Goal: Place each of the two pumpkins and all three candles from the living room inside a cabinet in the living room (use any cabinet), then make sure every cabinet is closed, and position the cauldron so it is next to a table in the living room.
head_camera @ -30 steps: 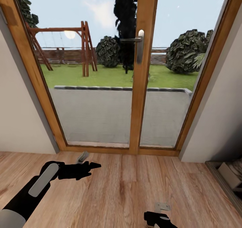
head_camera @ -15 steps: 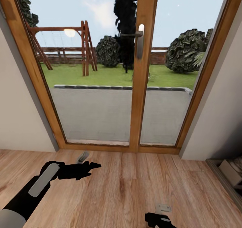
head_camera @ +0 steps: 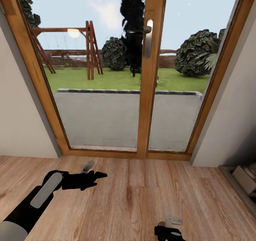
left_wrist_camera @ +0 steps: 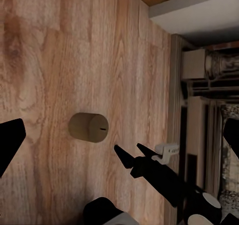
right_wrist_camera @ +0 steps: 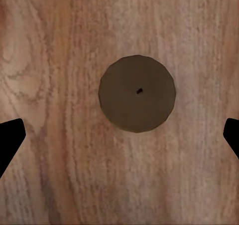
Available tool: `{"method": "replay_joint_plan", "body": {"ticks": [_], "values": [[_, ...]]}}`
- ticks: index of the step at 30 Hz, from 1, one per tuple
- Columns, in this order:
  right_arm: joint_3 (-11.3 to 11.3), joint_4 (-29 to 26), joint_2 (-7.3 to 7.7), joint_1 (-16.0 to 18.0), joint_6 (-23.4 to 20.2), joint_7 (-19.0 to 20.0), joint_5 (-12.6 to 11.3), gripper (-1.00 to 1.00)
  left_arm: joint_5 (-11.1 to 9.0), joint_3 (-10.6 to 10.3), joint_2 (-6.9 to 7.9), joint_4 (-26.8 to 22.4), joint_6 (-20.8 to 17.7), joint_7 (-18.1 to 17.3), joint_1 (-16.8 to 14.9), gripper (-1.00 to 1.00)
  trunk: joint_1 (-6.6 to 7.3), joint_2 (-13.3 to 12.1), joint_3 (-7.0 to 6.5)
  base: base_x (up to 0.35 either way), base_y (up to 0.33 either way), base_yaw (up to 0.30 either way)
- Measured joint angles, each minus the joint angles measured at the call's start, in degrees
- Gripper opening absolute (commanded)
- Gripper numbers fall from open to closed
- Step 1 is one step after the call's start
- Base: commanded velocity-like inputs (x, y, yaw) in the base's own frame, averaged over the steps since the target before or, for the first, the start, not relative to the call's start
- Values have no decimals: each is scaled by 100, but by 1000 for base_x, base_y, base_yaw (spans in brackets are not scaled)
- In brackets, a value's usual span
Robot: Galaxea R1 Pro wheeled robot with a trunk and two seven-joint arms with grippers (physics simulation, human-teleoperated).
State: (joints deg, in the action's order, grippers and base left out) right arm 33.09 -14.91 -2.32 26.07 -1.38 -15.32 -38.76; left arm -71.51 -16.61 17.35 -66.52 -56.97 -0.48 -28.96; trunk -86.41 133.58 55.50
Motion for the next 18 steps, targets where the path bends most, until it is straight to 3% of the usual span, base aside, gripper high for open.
{"method": "replay_joint_plan", "body": {"ticks": [7, 11, 14, 18], "values": [[0, 5, 0, 0, 11, 0, -23, 100, -35, 0, 2, -19, -9, -4, 2, 100, -154, 281, 126, 0, 0, 0], [0, 6, 7, 0, 11, 1, -24, 100, -498, -102, 77, -571, -23, -4, 193, 100, -241, 441, 198, 0, 0, 0], [0, 6, 7, 0, 11, 1, -24, 100, -891, -155, 246, -1227, -25, -1, 423, 100, -307, 562, 251, 0, 0, 0], [-4, 6, 9, 0, 11, 0, -24, 100, -1078, -197, 344, -1530, -26, 0, 513, 100, -395, 722, 323, 0, 0, 0]]}}
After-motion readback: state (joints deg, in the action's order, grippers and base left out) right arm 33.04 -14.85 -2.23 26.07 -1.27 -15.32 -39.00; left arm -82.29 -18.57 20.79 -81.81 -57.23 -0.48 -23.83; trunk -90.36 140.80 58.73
